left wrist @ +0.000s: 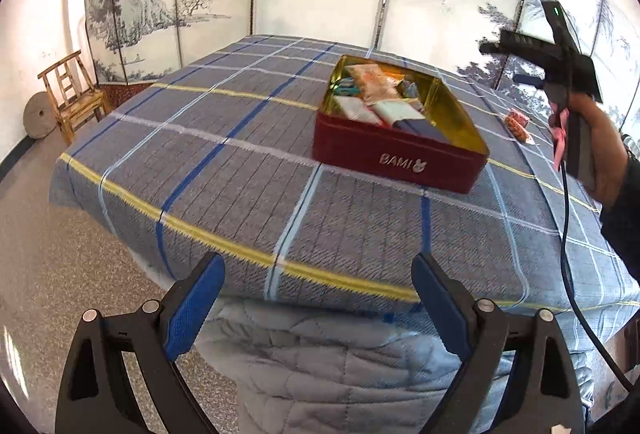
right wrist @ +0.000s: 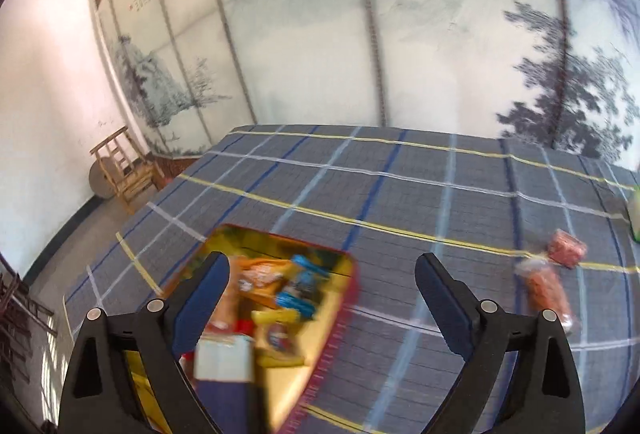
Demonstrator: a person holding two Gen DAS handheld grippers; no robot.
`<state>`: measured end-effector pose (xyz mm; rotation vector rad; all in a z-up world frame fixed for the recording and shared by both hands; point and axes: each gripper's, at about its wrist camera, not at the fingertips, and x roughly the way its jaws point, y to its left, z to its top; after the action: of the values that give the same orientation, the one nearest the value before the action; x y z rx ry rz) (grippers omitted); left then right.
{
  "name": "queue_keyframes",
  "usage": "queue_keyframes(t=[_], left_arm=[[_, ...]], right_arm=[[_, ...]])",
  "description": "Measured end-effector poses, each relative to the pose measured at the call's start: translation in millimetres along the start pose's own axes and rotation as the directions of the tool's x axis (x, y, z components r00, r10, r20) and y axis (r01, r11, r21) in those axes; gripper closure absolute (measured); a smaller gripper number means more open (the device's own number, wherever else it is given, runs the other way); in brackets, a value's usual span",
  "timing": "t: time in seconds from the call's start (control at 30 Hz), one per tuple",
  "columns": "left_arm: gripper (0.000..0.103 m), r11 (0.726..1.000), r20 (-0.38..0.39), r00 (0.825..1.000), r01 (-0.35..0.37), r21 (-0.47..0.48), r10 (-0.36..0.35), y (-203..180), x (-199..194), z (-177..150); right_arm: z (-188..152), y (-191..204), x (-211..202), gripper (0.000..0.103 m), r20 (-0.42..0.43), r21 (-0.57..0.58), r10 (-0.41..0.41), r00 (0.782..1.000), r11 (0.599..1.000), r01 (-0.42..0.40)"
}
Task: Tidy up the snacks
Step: 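Move the left gripper to the clear bag of orange sticks and grasp it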
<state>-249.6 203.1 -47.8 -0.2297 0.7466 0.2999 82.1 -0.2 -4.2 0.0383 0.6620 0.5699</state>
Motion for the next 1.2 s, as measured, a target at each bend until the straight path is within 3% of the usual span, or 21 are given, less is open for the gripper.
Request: queue_keyframes(t=[0.1,0.27,0.33,0.43,0.53,0.63,0.93,1.1,1.17,1.2], left_arm=[[0.011,0.996,0.023,0.998,0.049,0.068,-0.051,-34,3,22],[0.011,0.971,0.015,0.984,0.175,0.165,-0.18,-117,20,61],[0.011,0.953,0.006,0.97,0.238,0.188,-0.243,-156,35,78],[0.011,0.93,-0.018,0.969,0.243,0.275,-0.248,-220,70,101],[0.011,0.927,0.021,0.972,0.216,0.307,-0.233,-269,100,118],[0.011,0.918,0.016,0.966,0.242,0.314,-0.26,-311,132,134],[0.012,0.977,-0.084,0.99,0.123,0.175,-0.11,-375,242,169],[0.027,0.974,-0.112,0.993,0.05,0.223,-0.026,-397,268,166],[0.046,0.977,-0.146,0.989,0.051,0.205,-0.021,-397,276,163],[0.046,0.978,-0.144,0.989,0.051,0.201,-0.021,-397,277,162]], right_arm=[[-21,-106,-22,0.008,-0.017,0.144,-0.116,0.993,0.983,0.117],[-63,-259,-84,0.008,-0.024,0.358,-0.334,0.942,0.877,0.32],[-77,-303,-110,0.008,-0.01,0.433,-0.359,0.933,0.84,0.327],[-96,-346,-132,0.008,0.001,0.512,-0.357,0.934,0.803,0.306],[-109,-366,-142,0.008,0.015,0.553,-0.342,0.94,0.786,0.277],[-116,-371,-149,0.008,0.072,0.585,-0.305,0.95,0.784,0.207],[-120,-375,-151,0.007,0.109,0.597,-0.27,0.957,0.787,0.154],[-121,-373,-153,0.007,0.12,0.594,-0.27,0.955,0.791,0.149],[-121,-373,-152,0.007,0.124,0.592,-0.264,0.956,0.793,0.142],[-121,-372,-152,0.007,0.124,0.591,-0.263,0.957,0.794,0.142]])
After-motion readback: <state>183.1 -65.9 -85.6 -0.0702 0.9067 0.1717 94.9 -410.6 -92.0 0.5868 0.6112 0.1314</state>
